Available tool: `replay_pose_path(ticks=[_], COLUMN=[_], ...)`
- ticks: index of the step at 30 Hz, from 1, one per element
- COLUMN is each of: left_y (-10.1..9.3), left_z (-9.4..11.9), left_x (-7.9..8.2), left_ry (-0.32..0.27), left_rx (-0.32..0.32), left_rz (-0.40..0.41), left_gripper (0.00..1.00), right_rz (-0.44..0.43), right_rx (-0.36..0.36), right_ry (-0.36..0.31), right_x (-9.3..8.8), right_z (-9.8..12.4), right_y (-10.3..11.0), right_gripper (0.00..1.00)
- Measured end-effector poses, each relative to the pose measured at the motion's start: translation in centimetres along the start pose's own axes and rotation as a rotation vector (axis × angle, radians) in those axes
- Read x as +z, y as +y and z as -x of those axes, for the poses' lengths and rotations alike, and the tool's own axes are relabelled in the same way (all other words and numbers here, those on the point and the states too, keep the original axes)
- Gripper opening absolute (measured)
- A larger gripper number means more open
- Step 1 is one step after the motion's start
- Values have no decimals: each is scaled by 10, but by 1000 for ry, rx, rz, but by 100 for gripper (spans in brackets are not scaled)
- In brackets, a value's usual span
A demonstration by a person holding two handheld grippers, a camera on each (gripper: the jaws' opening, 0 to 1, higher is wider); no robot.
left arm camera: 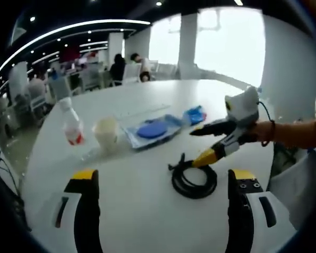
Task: Arrange the tabletop items into an orderly group along one side of the table until the central work area is clear of visible clutter.
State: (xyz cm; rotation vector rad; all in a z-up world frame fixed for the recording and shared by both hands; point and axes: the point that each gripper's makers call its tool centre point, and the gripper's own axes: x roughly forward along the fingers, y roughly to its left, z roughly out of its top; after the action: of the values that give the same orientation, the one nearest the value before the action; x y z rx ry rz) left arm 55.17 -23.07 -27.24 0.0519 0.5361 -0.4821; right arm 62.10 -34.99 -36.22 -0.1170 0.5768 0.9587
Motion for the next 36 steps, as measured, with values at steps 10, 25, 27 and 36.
replay_pose_path(ticks=[10, 25, 27, 36], left_y=[11, 4, 4, 1], left_z=[4, 1, 1, -1], left_x=[-2, -6, -6, -9], left_ry=[2, 24, 26, 44], left_rx=[37, 19, 21, 16], left_rz=[3, -26, -27, -45], left_gripper=[99, 98, 98, 97], right_rz=[55, 131, 141, 183], right_rx=[-28, -33, -44, -66], right_ry=[43, 93, 99, 114], right_x=[-27, -37, -37, -37], right_z=[-5, -10, -10, -11], right_y=[-6, 3, 1, 1], right_gripper=[51, 12, 11, 9])
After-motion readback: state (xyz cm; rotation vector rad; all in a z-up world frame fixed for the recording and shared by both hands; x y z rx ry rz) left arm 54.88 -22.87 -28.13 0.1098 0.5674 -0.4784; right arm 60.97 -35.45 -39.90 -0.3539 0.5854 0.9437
